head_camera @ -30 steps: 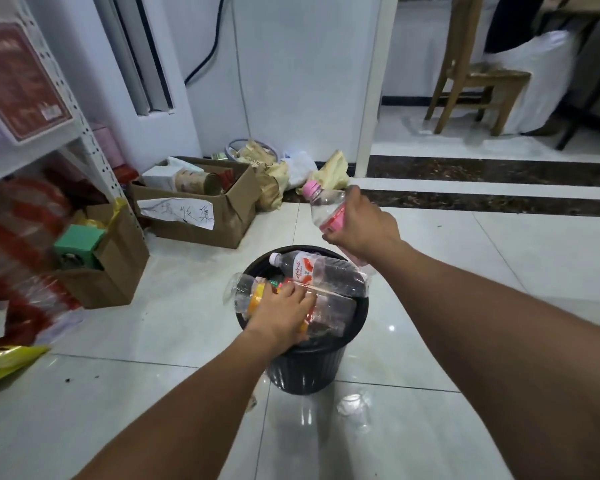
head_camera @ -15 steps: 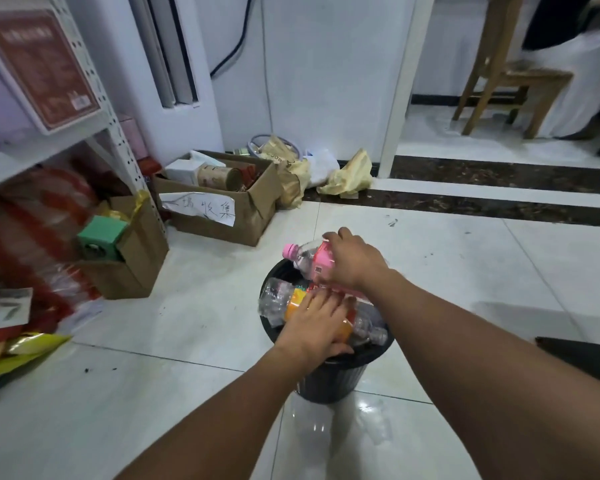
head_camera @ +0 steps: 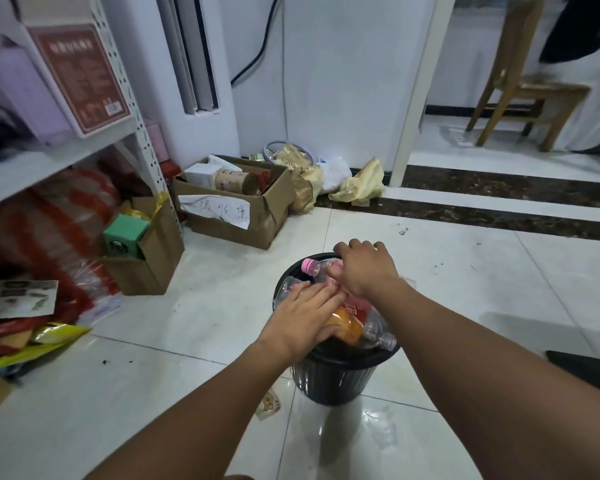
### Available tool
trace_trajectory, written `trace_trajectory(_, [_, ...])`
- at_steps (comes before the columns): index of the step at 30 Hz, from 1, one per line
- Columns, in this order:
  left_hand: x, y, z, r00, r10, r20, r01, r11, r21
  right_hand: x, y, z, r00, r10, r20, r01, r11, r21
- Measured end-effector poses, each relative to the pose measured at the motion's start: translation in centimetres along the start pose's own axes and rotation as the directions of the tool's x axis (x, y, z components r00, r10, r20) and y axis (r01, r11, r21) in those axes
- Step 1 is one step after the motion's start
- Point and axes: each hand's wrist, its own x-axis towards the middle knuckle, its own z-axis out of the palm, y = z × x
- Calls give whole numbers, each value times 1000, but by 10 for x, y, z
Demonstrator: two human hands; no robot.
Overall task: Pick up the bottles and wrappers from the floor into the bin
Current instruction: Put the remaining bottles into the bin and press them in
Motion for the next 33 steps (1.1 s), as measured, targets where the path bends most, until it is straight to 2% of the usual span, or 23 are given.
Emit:
trace_trajectory(4, [1, -10, -29, 996, -81, -28, 81, 996, -24, -11, -9, -26, 999, -36, -16, 37, 997, 65])
trace_trajectory(7, [0, -10, -54, 995, -95, -29, 96, 994, 49, -28, -10, -45, 999, 2, -52, 3, 996, 94])
trace_trajectory(11, [-3, -11, -88, 984, -177, -13, 177, 984, 34, -53, -3, -69, 998, 25, -65, -23, 999, 39])
trace_trajectory(17, [-11, -1, -120, 953, -300, -40, 301, 954, 11, -86, 2, -89, 988, 53, -143, -46, 998, 51])
trace_trajectory(22, [-23, -1, -107, 930, -367, -11, 367, 930, -25, -97, 1, -70, 979, 13, -201, 1, 998, 70])
trace_trajectory(26, [-41, -7, -76, 901, -435, -3, 434, 900, -39, -100, -2, -46, 980, 33, -195, -18, 997, 75])
trace_trajectory(33, [-72, 2, -26, 899, -433, 65, 435, 900, -18, -118, 3, -1, 984, 65, -166, -52, 995, 83])
